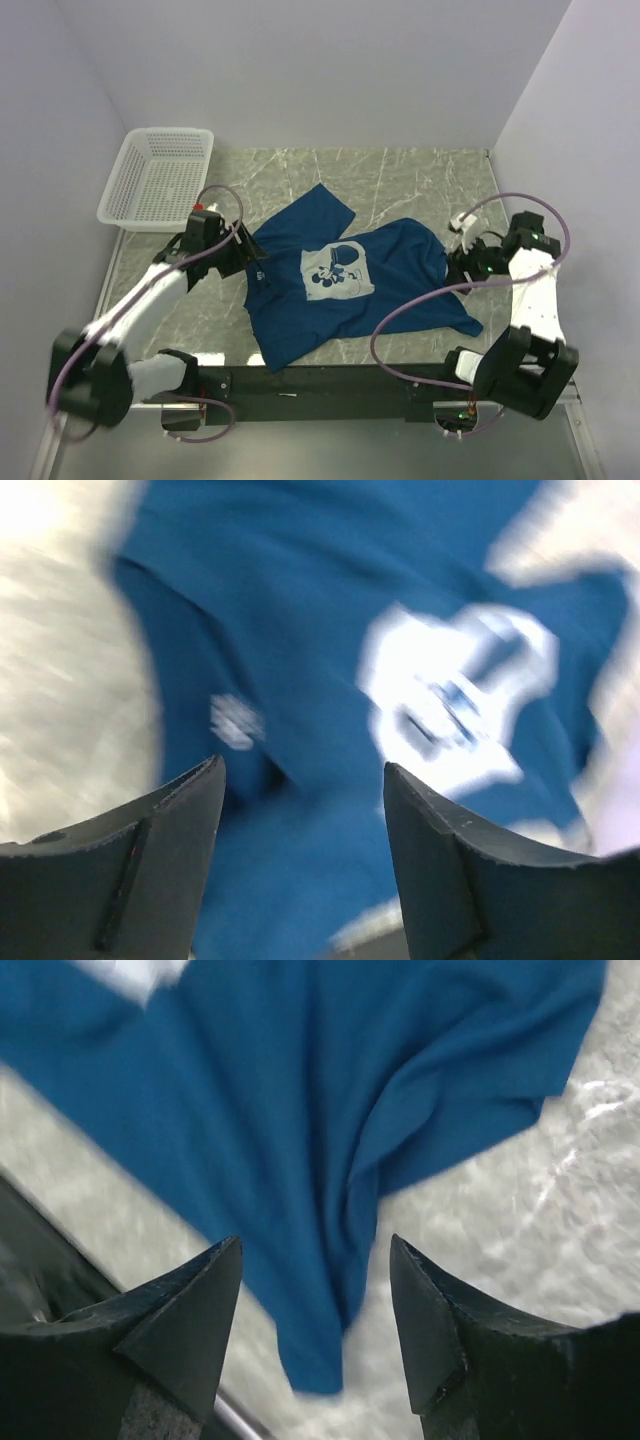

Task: Fold and stack the t-shirts
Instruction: Flatten the tshirt out

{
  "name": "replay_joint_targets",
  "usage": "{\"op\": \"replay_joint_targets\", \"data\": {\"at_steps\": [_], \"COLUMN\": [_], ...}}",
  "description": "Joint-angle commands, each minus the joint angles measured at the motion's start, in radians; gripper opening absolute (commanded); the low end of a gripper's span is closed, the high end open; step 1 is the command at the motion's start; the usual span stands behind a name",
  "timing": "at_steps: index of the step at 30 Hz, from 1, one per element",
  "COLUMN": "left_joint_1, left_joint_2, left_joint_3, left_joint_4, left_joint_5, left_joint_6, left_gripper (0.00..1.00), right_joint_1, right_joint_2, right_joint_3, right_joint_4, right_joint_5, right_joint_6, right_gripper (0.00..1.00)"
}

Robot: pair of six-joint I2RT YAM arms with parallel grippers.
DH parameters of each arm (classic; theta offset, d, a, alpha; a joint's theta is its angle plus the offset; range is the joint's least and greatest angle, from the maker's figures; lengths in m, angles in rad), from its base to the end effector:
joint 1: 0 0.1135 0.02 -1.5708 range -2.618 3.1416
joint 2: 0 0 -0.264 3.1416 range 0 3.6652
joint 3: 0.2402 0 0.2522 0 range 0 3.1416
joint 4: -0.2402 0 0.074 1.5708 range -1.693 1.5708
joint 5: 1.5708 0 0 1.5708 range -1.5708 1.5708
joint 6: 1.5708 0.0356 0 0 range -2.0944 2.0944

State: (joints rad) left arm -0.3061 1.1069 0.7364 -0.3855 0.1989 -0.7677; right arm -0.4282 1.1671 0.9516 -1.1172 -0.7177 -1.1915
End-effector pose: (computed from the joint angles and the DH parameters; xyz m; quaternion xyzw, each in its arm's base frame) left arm 0.2183 -0.0764 0.2421 -0.1707 0.8984 -0.2800 0.2922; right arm 0.1846 -0.0585 0.2645 -0.3850 0.8473 0.1599 0.3292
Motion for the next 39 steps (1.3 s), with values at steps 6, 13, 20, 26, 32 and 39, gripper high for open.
{"op": "replay_joint_targets", "data": {"at_steps": [6,13,20,26,32,39], "left_joint_1": [0.053,0.051,0.053,0.053,0.053,0.055], "left_joint_2": [0.243,0.032,-0.317,-0.444,-0.476,-0.467], "left_joint_3": [0.089,0.041,-0.040,-0.118,-0.135,-0.140], "left_joint_4": [0.224,0.120,0.008,-0.021,-0.033,-0.010], "left_joint_5": [0.033,0.031,0.025,0.050,0.056,0.066], "left_joint_6": [0.001,0.077,0.033,-0.021,-0.024,-0.027], "left_gripper": [0.66,0.68,0.73,0.73,0.73,0.73], "right_joint_1": [0.137,0.178,0.270,0.309,0.454,0.764], "right_joint_2": [0.307,0.681,0.816,0.813,0.554,0.342], "right_joint_3": [0.165,0.445,0.558,0.570,0.445,0.181], "right_joint_4": [0.510,0.438,0.387,0.372,0.343,0.300], "right_joint_5": [0.142,0.162,0.233,0.290,0.250,0.233], "right_joint_6": [0.763,0.859,0.879,0.833,0.638,0.515], "right_gripper": [0.66,0.66,0.63,0.12,0.00,0.58]}}
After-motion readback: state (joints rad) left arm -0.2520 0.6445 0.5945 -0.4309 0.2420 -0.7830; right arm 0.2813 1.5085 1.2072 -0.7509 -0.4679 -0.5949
